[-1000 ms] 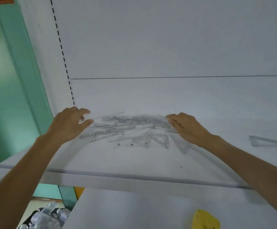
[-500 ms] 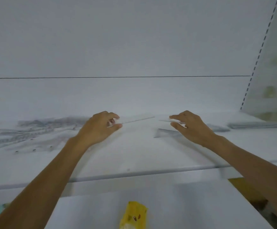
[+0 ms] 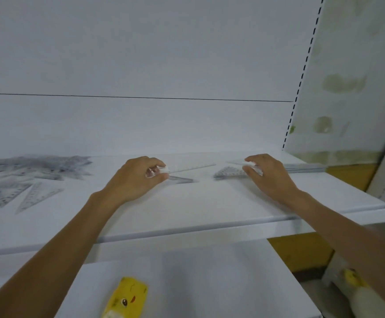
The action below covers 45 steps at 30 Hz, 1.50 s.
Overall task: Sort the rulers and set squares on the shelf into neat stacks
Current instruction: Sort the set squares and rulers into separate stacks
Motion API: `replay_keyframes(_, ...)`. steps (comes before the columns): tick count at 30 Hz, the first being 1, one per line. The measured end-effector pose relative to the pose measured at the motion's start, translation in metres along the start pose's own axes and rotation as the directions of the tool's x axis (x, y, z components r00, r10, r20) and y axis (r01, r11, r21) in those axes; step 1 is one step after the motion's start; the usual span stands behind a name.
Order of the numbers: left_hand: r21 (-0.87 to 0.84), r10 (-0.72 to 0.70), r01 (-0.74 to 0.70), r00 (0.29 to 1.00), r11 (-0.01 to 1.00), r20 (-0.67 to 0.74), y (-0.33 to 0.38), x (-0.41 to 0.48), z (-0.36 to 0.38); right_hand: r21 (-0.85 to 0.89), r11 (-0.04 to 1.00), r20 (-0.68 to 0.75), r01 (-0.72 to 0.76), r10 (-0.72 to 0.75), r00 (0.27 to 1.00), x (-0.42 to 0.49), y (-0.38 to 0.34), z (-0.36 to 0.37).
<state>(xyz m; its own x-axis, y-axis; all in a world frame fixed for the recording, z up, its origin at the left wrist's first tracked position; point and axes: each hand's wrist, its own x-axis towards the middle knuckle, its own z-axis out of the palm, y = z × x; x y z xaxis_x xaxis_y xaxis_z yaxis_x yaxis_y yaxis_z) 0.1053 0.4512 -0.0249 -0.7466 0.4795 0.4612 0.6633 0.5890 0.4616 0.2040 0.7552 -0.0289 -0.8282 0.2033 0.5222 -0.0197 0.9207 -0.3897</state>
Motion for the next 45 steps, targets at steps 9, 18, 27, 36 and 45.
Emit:
replay_keyframes(9, -0.037, -0.025, 0.025, 1.0, 0.999, -0.008, -0.009, 0.03, 0.001, -0.061, 0.998, 0.056, -0.006, 0.01, 0.998, 0.028, 0.009, 0.025)
replay_keyframes(18, -0.043, -0.011, 0.011, 1.0, 0.999, 0.001, -0.018, 0.052, 0.0, -0.018, 0.998, 0.233, -0.065, 0.067, 0.97, 0.043, 0.02, 0.04)
replay_keyframes(27, -0.031, 0.002, -0.001, 0.999, 1.0, 0.047, 0.011, 0.068, 0.02, -0.007, 0.999, 0.144, 0.042, -0.04, 0.989, 0.04, 0.024, 0.022)
replay_keyframes(36, -0.108, 0.032, -0.035, 0.999, 0.994, -0.035, 0.103, 0.113, 0.074, -0.141, 0.97, 0.094, 0.2, -0.188, 0.978, 0.025, 0.094, -0.039)
replay_keyframes(45, -0.177, 0.016, -0.021, 0.999, 0.984, -0.027, 0.183, 0.142, 0.158, -0.123, 0.977, 0.133, 0.172, -0.155, 0.979, 0.001, 0.175, -0.092)
